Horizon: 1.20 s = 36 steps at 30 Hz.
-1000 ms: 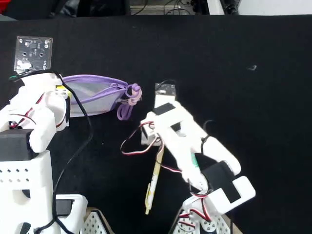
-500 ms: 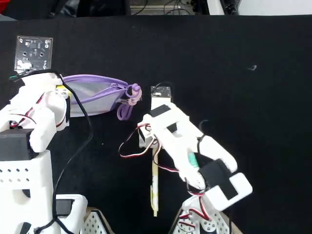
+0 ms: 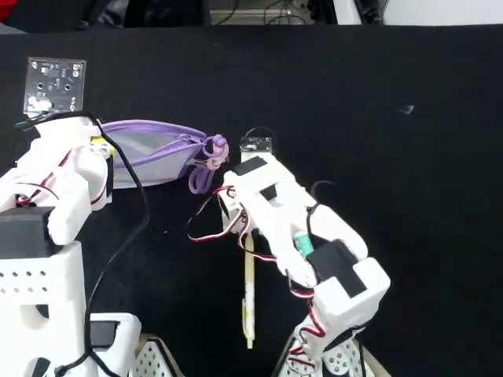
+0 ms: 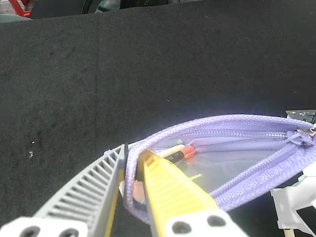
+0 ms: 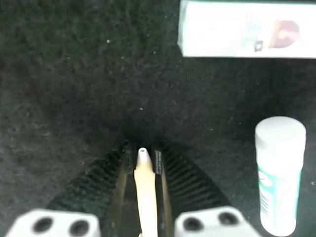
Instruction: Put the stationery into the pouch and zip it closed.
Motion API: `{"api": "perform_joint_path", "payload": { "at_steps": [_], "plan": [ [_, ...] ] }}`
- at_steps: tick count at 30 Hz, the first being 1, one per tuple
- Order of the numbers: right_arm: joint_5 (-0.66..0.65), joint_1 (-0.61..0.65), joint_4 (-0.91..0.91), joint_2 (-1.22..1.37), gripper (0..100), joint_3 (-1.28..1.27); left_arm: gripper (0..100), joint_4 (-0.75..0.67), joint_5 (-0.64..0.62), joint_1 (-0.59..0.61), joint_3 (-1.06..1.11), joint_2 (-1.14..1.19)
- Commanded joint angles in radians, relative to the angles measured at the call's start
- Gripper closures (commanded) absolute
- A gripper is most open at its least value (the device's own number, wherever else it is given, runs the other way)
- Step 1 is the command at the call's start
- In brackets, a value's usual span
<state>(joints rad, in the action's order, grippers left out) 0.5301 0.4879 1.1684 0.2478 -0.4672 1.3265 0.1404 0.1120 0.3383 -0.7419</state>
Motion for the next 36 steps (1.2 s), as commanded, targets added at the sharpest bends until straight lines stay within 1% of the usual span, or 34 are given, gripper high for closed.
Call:
{"api": "perform_joint_path", "payload": {
  "at_steps": [1,4,7,14,19,24,30,36],
  "plan": [
    [-0.002,-0.011,0.003,0.022,98.8,0.007,97,0.005,-0.006,-0.025,0.079,0.017],
    [-0.044,-0.011,0.005,-0.013,98.8,0.002,97,0.005,-0.006,-0.025,0.079,0.017],
    [-0.092,-0.023,0.046,-0.093,98.8,0.01,97,0.005,-0.008,-0.025,0.077,0.017],
    [-0.103,-0.14,0.055,-0.429,98.8,0.077,97,0.005,-0.012,-0.025,0.074,0.017],
    [-0.103,-0.152,0.026,-0.667,98.8,0.162,97,0.005,-0.012,-0.025,0.074,0.017],
    [-0.103,-0.155,-0.074,-0.849,98.8,0.182,97,0.005,-0.012,-0.025,0.077,0.017],
    [-0.103,-0.152,-0.175,-0.995,98.8,0.186,97,0.005,-0.012,-0.027,0.081,0.017],
    [-0.098,-0.152,-0.325,-1.11,98.8,0.182,97,0.005,-0.012,-0.031,0.081,0.017]
  ]
}}
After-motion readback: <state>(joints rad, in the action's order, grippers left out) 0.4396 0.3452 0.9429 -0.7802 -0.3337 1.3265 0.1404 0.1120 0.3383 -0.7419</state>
